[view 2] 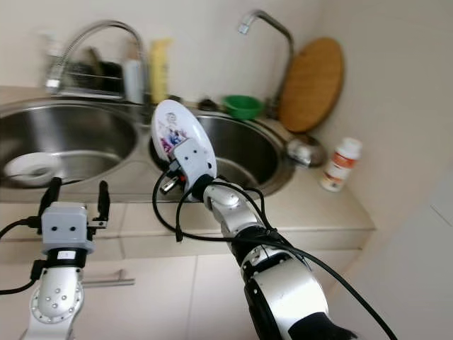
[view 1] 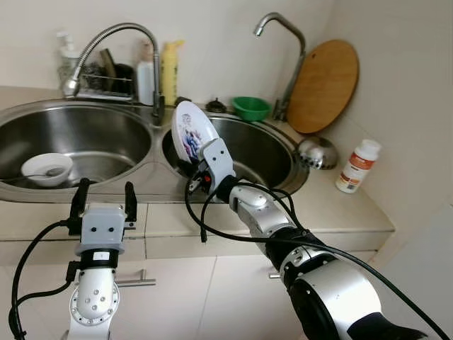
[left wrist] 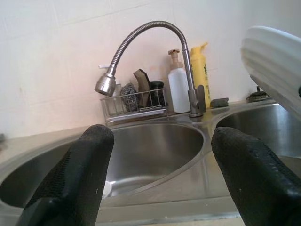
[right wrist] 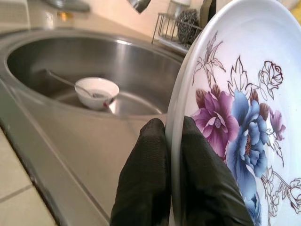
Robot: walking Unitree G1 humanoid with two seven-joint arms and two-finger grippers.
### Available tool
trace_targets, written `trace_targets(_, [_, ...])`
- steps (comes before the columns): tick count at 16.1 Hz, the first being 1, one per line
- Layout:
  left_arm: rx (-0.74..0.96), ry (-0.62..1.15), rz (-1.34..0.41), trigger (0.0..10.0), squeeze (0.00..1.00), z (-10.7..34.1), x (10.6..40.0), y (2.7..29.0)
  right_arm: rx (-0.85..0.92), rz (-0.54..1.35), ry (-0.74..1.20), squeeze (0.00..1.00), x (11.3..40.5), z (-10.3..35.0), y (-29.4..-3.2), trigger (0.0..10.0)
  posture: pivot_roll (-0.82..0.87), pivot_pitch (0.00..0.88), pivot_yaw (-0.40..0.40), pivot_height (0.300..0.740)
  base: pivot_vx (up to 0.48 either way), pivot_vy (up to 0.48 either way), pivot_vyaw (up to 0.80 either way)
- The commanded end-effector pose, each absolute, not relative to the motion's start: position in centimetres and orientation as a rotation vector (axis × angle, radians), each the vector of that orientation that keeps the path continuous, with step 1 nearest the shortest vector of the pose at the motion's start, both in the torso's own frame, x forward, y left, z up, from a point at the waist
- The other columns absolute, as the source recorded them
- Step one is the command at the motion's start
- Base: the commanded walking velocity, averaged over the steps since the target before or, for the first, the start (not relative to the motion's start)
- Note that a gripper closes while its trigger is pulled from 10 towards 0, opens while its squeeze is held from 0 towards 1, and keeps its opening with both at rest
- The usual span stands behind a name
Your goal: Kitchen organization
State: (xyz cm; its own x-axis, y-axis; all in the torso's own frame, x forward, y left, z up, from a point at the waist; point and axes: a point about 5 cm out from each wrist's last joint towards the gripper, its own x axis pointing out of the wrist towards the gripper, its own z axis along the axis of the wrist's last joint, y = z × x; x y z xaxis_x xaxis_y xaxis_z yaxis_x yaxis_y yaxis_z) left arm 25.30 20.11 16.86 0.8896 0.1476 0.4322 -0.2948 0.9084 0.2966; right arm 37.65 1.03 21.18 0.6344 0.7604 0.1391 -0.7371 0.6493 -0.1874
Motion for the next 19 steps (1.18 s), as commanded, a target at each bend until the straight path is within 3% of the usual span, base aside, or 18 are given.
trace_targets(1, [0.362,-0.431,0.213,10.0,0.00,17.1,25.4,19.4,-0.034,0.857,-0.230,0.00,37.4,22.2,2.5,10.0,0.27,0.000,-0.149,0.740,0.000,0.000,0.80])
trace_targets(4, [0.358,-0.429,0.211,10.0,0.00,17.1,25.4,19.4,0.077,0.750,-0.181,0.00,38.4,22.8,1.4,10.0,0.27,0.000,-0.154,0.740,0.000,0.000,0.27])
trace_targets(5, [0.357,-0.428,0.213,10.0,0.00,17.0,25.4,19.4,0.178,0.715,-0.098,0.00,38.7,22.2,1.2,10.0,0.28,0.000,-0.157,0.740,0.000,0.000,0.00])
trace_targets(10, [0.353,-0.413,0.206,10.0,0.00,16.7,25.4,19.2,0.319,0.576,0.192,0.00,38.4,18.0,0.8,10.0,0.28,0.000,-0.161,0.740,0.000,0.000,0.00])
trace_targets(11, [0.353,-0.411,0.206,10.0,0.00,16.6,25.3,19.2,0.328,0.556,0.198,0.91,38.5,17.7,0.4,10.0,0.28,0.000,-0.160,0.740,0.000,0.000,0.00])
trace_targets(12, [0.352,-0.408,0.206,10.0,0.00,16.6,25.3,19.2,0.332,0.558,0.197,1.00,38.5,17.7,0.3,10.0,0.28,0.000,-0.160,0.740,0.000,0.000,0.00])
trace_targets(17, [0.348,-0.400,0.200,10.0,0.00,16.3,25.1,19.0,0.315,0.576,0.098,1.00,39.0,19.2,-0.2,10.0,0.27,0.000,-0.156,0.740,0.000,0.000,0.00])
trace_targets(19, [0.345,-0.397,0.199,10.0,0.00,16.3,24.9,19.0,0.282,0.578,-0.095,1.00,39.5,21.8,-1.3,10.0,0.26,0.000,-0.150,0.740,0.000,0.000,0.00])
